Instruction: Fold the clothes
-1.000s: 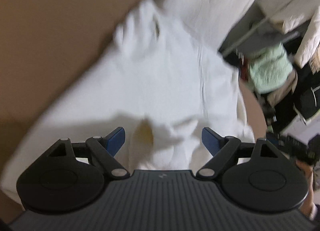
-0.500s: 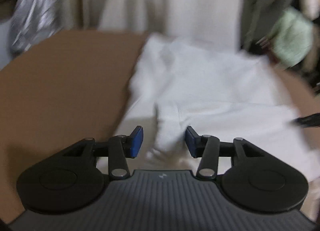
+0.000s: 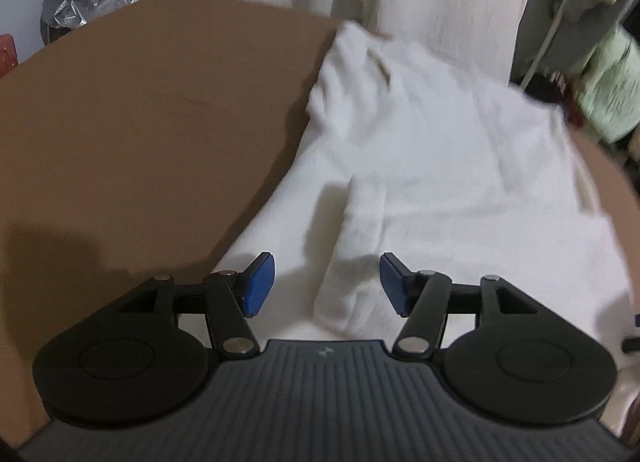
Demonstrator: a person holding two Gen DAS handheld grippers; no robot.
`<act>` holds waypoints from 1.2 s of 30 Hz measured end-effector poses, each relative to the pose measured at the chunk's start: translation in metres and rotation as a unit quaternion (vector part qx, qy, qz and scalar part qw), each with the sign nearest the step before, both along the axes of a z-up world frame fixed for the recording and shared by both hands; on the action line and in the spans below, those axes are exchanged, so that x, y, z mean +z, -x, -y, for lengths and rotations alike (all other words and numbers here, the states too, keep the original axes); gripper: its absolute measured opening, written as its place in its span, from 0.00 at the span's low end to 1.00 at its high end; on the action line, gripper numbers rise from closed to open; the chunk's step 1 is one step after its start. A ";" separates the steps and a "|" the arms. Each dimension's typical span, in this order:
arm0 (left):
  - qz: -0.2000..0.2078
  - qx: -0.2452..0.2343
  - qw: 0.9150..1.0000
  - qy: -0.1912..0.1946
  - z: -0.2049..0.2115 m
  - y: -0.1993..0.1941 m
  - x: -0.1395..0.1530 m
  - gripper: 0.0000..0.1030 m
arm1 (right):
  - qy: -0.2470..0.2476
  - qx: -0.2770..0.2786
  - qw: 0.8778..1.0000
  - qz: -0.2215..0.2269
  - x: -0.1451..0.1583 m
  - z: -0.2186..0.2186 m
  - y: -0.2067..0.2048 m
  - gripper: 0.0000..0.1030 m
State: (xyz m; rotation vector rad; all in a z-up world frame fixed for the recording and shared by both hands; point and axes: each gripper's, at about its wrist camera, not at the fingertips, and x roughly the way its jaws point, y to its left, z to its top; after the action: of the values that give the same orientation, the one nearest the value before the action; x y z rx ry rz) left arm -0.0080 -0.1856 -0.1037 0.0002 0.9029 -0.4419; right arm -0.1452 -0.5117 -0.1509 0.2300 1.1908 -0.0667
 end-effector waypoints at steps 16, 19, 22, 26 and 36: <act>-0.003 -0.043 0.999 -0.018 0.026 0.024 0.003 0.64 | -0.079 -0.097 0.990 0.068 0.019 0.052 0.019 0.83; -0.012 -0.026 0.999 -0.029 0.024 0.019 -0.002 0.64 | -0.086 -0.121 0.988 0.054 0.011 0.052 0.021 0.83; -0.017 -0.011 1.000 -0.014 0.013 0.018 -0.003 0.64 | -0.078 -0.131 0.987 0.050 0.007 0.053 0.019 0.83; -0.029 0.000 1.000 0.002 0.007 0.015 -0.005 0.64 | -0.093 -0.137 0.984 0.065 0.010 0.056 0.021 0.83; -0.027 -0.007 1.000 -0.014 0.013 0.017 -0.008 0.64 | -0.100 -0.152 0.978 0.101 0.019 0.060 0.027 0.83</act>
State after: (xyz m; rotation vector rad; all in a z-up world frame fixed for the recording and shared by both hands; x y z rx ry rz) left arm -0.0248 -0.1990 -0.1116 0.0215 0.9628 -0.4439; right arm -0.1717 -0.5720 -0.1320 0.5822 0.9521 -0.1869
